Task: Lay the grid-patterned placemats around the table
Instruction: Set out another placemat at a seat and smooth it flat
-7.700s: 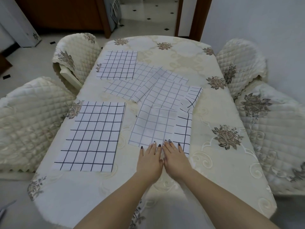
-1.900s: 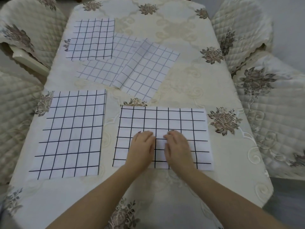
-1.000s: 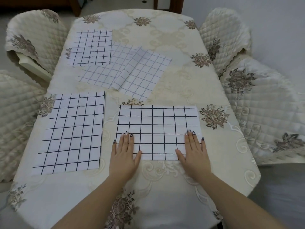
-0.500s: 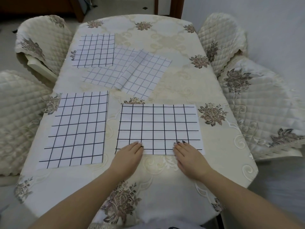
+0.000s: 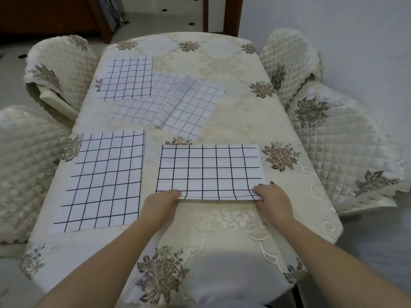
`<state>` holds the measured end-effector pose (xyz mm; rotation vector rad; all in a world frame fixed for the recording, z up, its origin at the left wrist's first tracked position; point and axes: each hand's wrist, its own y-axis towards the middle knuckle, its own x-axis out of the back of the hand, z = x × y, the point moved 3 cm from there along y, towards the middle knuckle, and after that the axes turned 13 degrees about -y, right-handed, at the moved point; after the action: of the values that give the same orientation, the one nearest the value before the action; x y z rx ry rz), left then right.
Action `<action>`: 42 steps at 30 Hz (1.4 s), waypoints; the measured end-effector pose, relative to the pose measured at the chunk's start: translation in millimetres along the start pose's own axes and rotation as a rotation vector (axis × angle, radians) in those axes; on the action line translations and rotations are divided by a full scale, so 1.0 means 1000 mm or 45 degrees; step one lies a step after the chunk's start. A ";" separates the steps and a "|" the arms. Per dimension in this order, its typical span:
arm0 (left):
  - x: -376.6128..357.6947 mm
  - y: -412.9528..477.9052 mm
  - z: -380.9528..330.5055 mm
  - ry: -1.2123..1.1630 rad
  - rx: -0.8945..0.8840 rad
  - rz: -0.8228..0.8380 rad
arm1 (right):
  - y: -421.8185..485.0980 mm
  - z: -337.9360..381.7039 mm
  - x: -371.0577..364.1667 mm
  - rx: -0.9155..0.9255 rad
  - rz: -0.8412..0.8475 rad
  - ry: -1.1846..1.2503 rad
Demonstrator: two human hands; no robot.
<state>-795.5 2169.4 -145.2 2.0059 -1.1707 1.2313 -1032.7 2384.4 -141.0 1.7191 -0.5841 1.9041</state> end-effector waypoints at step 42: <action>0.128 0.074 -0.028 -1.979 0.612 -0.113 | 0.086 0.044 0.083 -0.357 0.079 1.644</action>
<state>-844.5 2102.0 -20.3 3.4049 -1.3163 -0.4539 -1058.3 2296.2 -52.4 0.1017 -0.3239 2.3147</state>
